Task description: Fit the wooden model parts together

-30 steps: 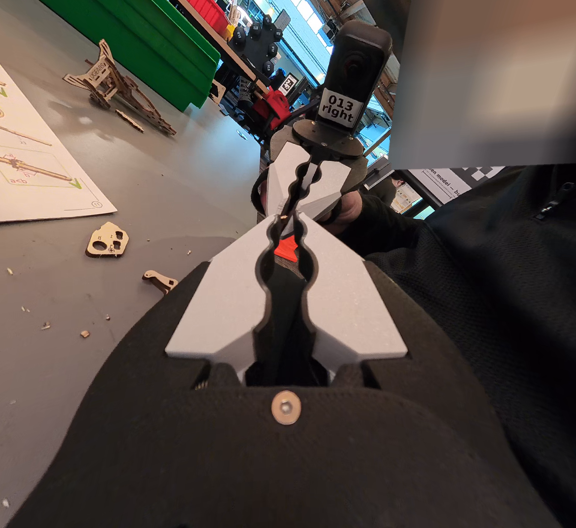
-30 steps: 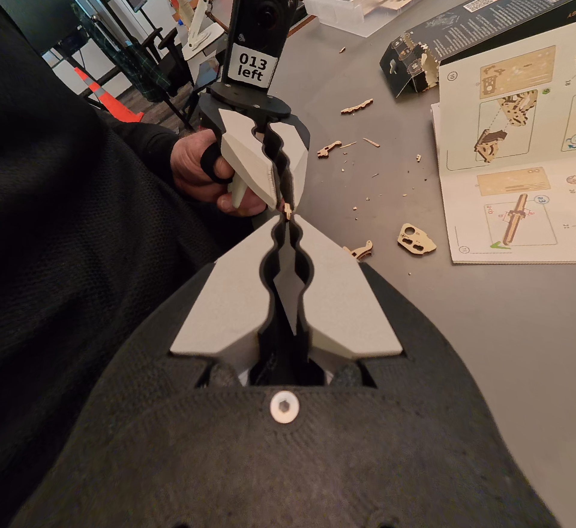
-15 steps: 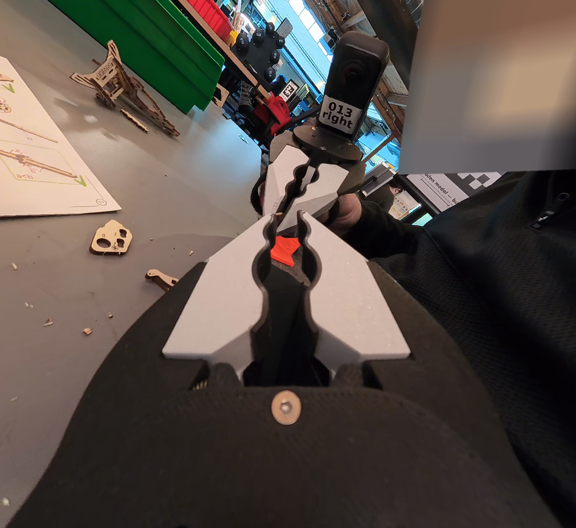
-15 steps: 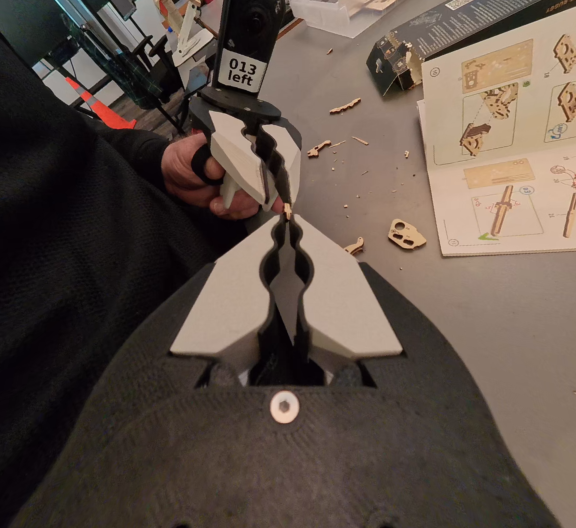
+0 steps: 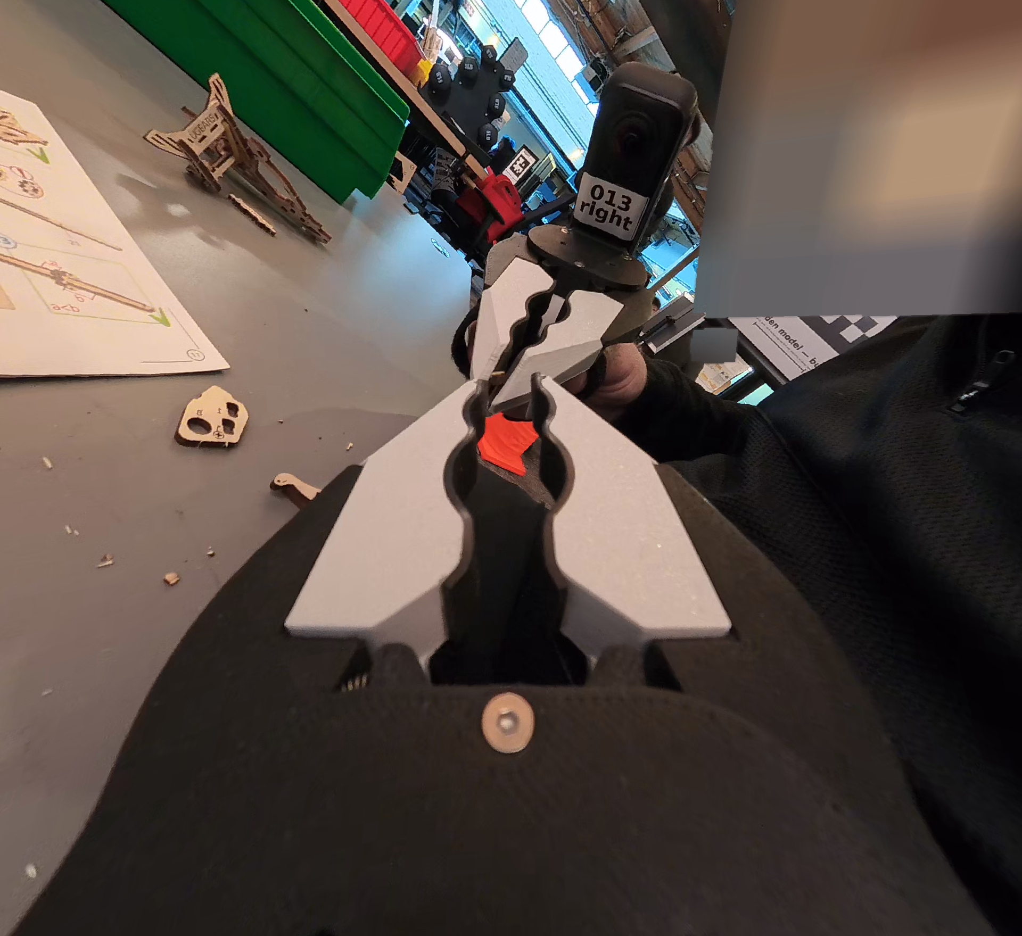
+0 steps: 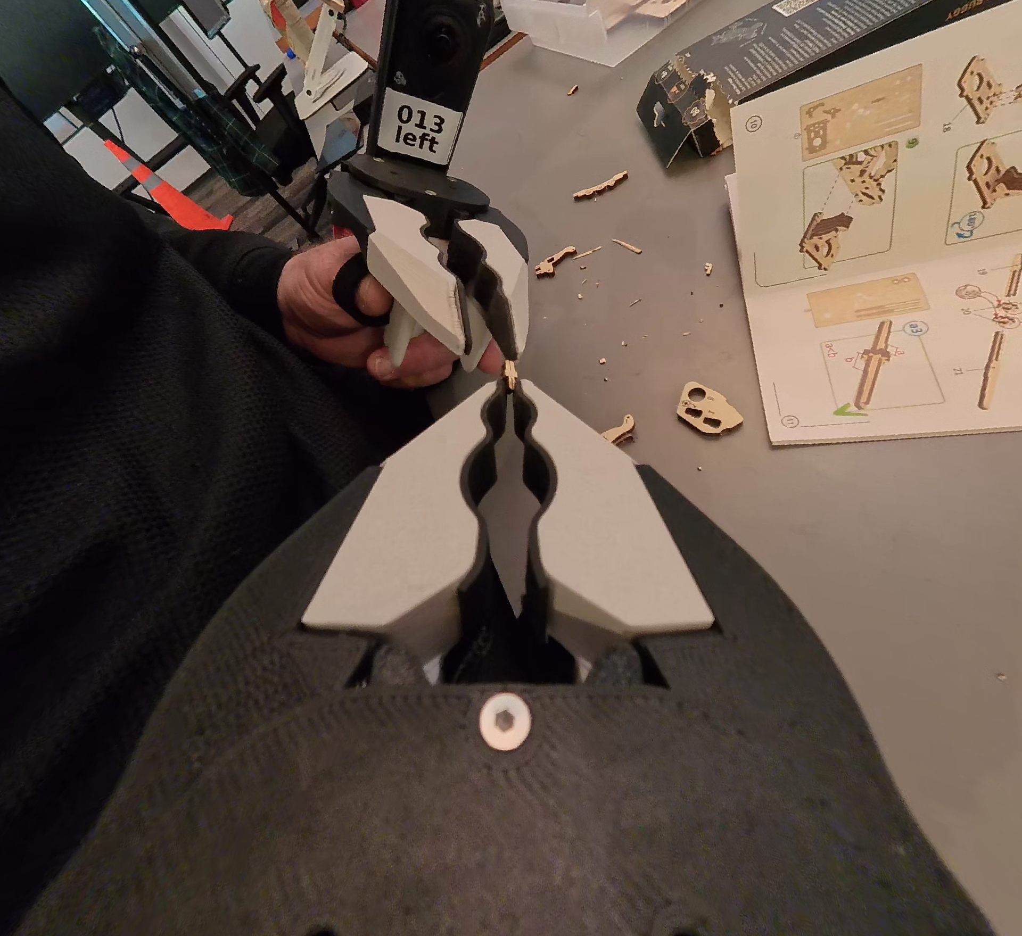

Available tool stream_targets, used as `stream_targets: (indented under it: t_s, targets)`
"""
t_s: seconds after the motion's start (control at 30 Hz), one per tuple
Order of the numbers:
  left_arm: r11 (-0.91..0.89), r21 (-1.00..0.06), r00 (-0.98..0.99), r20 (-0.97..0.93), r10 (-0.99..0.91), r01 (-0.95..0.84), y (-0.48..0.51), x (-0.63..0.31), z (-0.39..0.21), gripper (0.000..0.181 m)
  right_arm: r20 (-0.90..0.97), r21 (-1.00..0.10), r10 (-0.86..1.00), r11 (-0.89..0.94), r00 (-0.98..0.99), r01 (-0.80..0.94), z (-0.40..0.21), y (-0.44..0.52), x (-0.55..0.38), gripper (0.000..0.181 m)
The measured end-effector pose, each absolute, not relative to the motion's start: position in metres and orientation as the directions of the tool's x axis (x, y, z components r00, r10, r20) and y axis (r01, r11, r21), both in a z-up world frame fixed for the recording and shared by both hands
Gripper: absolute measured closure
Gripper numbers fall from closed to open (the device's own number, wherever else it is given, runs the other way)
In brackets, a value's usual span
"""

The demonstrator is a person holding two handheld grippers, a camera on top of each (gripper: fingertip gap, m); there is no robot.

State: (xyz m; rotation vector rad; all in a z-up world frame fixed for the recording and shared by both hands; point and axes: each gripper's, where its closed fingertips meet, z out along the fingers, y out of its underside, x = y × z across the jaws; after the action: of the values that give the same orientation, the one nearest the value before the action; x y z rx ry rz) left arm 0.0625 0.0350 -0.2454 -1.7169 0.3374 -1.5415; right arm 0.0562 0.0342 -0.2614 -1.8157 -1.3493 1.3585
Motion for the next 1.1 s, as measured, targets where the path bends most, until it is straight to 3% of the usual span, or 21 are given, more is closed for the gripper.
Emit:
stream_targets:
  t_s: [0.27,0.57,0.8,1.1]
  targets:
    - [-0.643,-0.703,0.272,0.711,-0.648,0.304,0.04,0.057,-0.249,0.167,-0.386,-0.822,0.92,-0.376,0.067,0.428,-0.27,0.048,0.065,0.181]
    - [-0.642,-0.702,0.298,0.713,-0.635,0.309,0.044,0.052,-0.252,0.167,-0.199,-0.732,0.94,-0.331,0.278,0.596,-0.337,0.095,0.103,0.181]
    - [-0.645,-0.696,0.297,0.718,-0.629,0.317,0.045,0.048,-0.253,0.167,0.039,-0.675,0.968,-0.157,0.248,0.72,-0.345,0.099,0.105,0.18]
    - [-0.641,-0.703,0.307,0.711,-0.633,0.307,0.045,0.047,-0.254,0.167,0.1,-0.634,0.975,-0.09,0.196,0.768,-0.344,0.096,0.109,0.172]
